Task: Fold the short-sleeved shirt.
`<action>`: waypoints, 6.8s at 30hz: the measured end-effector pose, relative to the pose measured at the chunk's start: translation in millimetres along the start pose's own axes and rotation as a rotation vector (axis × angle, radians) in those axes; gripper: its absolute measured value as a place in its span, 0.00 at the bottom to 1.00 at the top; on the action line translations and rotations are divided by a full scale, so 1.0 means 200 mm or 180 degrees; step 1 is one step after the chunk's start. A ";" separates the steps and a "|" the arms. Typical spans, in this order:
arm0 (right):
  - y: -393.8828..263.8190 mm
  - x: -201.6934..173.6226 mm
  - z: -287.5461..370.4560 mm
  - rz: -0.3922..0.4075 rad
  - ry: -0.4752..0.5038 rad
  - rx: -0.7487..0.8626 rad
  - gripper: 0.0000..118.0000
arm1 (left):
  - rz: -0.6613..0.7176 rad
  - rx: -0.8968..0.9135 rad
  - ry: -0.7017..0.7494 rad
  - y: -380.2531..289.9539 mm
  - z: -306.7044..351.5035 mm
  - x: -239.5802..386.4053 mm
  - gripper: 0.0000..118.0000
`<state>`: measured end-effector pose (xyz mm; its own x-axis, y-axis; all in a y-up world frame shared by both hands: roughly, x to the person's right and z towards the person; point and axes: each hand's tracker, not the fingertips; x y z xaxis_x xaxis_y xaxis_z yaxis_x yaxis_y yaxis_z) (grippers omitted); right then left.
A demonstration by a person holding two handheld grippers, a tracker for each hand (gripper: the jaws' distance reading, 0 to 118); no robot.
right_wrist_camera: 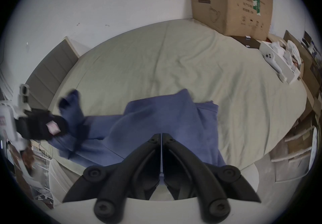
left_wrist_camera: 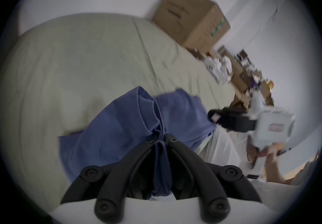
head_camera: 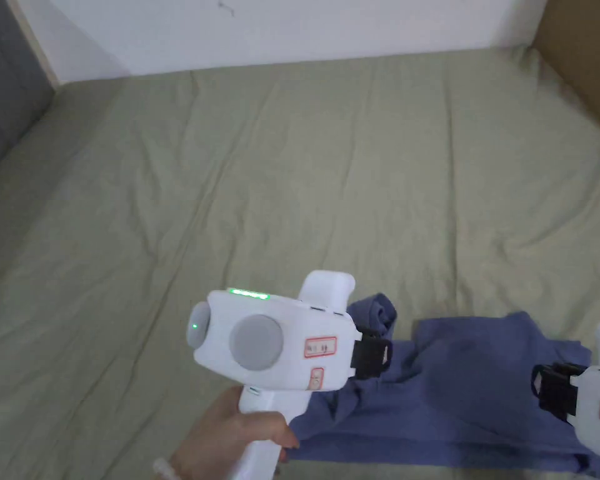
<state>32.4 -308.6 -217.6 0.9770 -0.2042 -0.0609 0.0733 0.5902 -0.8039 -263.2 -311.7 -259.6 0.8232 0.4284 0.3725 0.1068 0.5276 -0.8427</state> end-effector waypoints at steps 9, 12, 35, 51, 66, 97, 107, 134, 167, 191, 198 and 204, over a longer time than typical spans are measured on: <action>-0.04 0.17 0.07 -0.0345 -0.0082 0.0046 0.02 | 0.0521 0.0070 -0.0051 -0.02 0.07 -0.09 0.85; -0.04 0.16 0.07 -0.0314 -0.0099 0.0078 0.02 | 0.0659 0.0475 -0.0045 -0.01 0.27 -0.14 0.30; -0.01 0.11 0.07 -0.0193 -0.0046 0.0100 0.02 | 0.1043 0.0346 -0.0313 -0.20 0.18 -0.25 0.00; 0.03 -0.19 0.01 0.0115 0.0274 -0.0087 0.02 | 0.2178 0.0715 -0.1008 -0.62 0.17 -0.95 1.00; 0.04 -0.12 0.03 -0.0164 0.0304 -0.0189 0.02 | 0.1883 0.0350 -0.1028 -0.48 0.23 -1.03 0.10; -0.01 0.07 -0.01 -0.0419 0.0395 -0.0138 0.02 | 0.1055 0.0370 0.0805 0.04 0.67 -0.22 0.10; -0.06 0.28 0.04 -0.0728 0.0282 -0.0100 0.02 | 0.1400 -0.0336 -0.0148 0.12 0.01 -0.12 0.72; -0.05 0.25 0.02 -0.0565 0.0238 -0.0128 0.02 | 0.0727 -0.0592 -0.0050 0.02 -0.37 0.10 0.00; 0.10 -0.79 -0.65 0.0978 0.0864 -0.1012 0.02 | 0.2228 0.0748 -0.0934 -0.62 0.39 -1.03 0.71; 0.20 -0.90 -0.49 0.0974 0.0831 -0.0727 0.02 | 0.1605 0.0080 0.0123 -0.34 0.77 -1.54 0.24; 0.28 -0.94 -0.53 0.0940 0.0716 -0.0625 0.02 | 0.1510 -0.0481 0.1817 -0.28 1.37 -2.06 0.24; 0.33 -0.93 -0.58 0.0808 0.0607 -0.0616 0.02 | 0.1478 -0.0857 0.2913 -0.33 1.53 -2.33 0.69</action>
<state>-168.3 -321.8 -327.7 0.9031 -0.2229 -0.3671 -0.2236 0.4858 -0.8450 -823.9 -321.3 -258.9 0.9092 -0.2284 -0.3481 -0.2982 0.2262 -0.9273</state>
